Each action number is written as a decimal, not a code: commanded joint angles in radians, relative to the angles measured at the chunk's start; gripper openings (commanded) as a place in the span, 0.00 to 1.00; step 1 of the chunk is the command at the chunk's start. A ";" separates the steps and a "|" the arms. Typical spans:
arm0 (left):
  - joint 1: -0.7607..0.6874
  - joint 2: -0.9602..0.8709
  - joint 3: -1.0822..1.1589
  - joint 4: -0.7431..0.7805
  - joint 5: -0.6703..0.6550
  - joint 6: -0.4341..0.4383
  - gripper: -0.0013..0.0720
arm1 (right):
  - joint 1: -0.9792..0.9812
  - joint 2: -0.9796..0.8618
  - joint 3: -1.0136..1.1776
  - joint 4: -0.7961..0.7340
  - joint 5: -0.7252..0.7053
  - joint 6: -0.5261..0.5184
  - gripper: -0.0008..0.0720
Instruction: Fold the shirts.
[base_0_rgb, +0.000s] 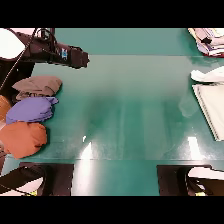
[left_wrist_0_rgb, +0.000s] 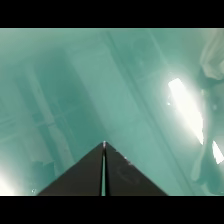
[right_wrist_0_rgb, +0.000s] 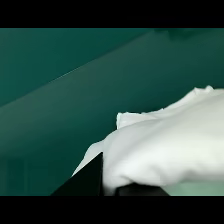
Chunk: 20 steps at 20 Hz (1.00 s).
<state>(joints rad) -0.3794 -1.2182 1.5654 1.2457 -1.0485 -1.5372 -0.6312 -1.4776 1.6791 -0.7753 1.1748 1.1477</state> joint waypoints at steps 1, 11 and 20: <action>-0.001 0.000 0.000 0.001 0.000 0.001 0.05 | -0.006 0.001 0.092 -0.039 0.098 -0.007 0.03; -0.001 0.000 0.000 0.003 -0.010 0.024 0.05 | -0.149 0.063 0.088 -0.042 0.261 -0.004 0.03; -0.001 0.000 0.000 0.003 -0.018 0.027 0.05 | -0.266 0.120 -0.220 -0.512 0.421 0.119 0.48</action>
<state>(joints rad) -0.3794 -1.2182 1.5654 1.2488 -1.0622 -1.5124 -0.8616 -1.3884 1.5574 -1.1038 1.5585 1.2274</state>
